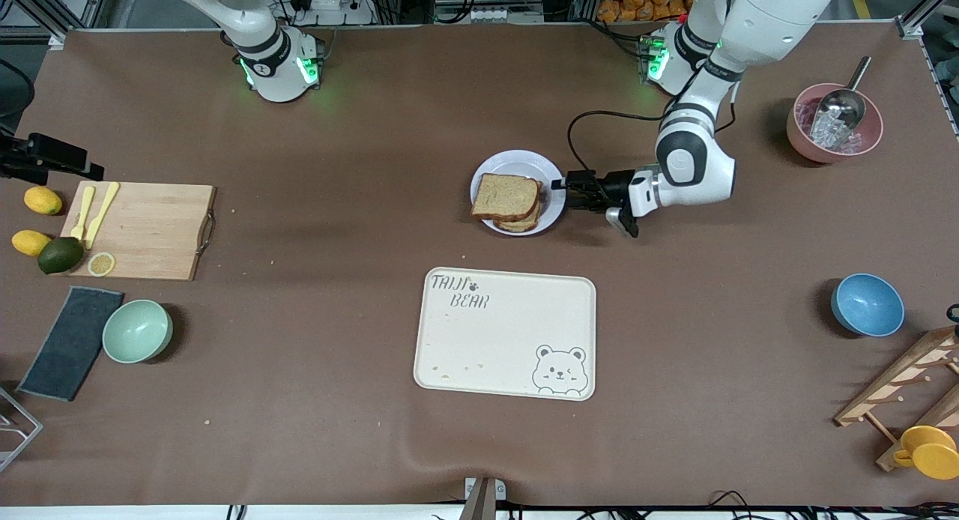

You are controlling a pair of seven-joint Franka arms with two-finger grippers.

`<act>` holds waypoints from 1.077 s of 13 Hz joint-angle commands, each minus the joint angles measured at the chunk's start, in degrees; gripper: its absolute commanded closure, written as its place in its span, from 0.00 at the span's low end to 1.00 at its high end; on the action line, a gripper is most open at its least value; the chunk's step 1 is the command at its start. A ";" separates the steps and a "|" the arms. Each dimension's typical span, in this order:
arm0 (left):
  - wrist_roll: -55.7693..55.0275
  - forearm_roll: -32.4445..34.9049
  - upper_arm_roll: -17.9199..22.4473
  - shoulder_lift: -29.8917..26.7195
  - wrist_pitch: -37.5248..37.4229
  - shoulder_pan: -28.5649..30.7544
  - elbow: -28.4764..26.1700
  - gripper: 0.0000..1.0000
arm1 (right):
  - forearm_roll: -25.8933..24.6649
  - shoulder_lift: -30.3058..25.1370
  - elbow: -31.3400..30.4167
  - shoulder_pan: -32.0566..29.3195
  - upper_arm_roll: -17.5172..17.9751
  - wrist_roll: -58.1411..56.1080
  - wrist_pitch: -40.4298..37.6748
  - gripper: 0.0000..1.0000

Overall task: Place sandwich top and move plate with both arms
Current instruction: 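Withdraw the right gripper while the left gripper reaches the plate rim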

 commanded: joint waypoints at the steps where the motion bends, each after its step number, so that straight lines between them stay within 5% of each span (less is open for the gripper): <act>1: 3.20 -2.52 -0.03 0.84 0.93 -0.84 -0.28 0.00 | -2.52 -6.95 -9.73 1.89 1.32 2.06 4.77 0.00; 9: 7.60 -7.18 -0.03 3.13 1.02 -2.16 -0.28 0.00 | -5.25 -3.79 -5.25 2.52 1.15 3.12 5.30 0.00; 12: 9.35 -7.18 -0.03 3.22 1.36 -2.86 -0.28 0.80 | -5.25 -3.97 -5.34 2.61 1.15 3.20 4.86 0.00; 13: 10.75 -7.18 -0.03 3.22 2.67 -3.04 -0.28 1.00 | -5.16 -4.06 -5.26 2.61 1.24 3.47 4.86 0.00; 14: 12.24 -7.18 -0.03 3.30 3.73 -3.13 -0.36 1.00 | -5.24 -4.06 -5.25 2.69 1.32 3.47 5.04 0.00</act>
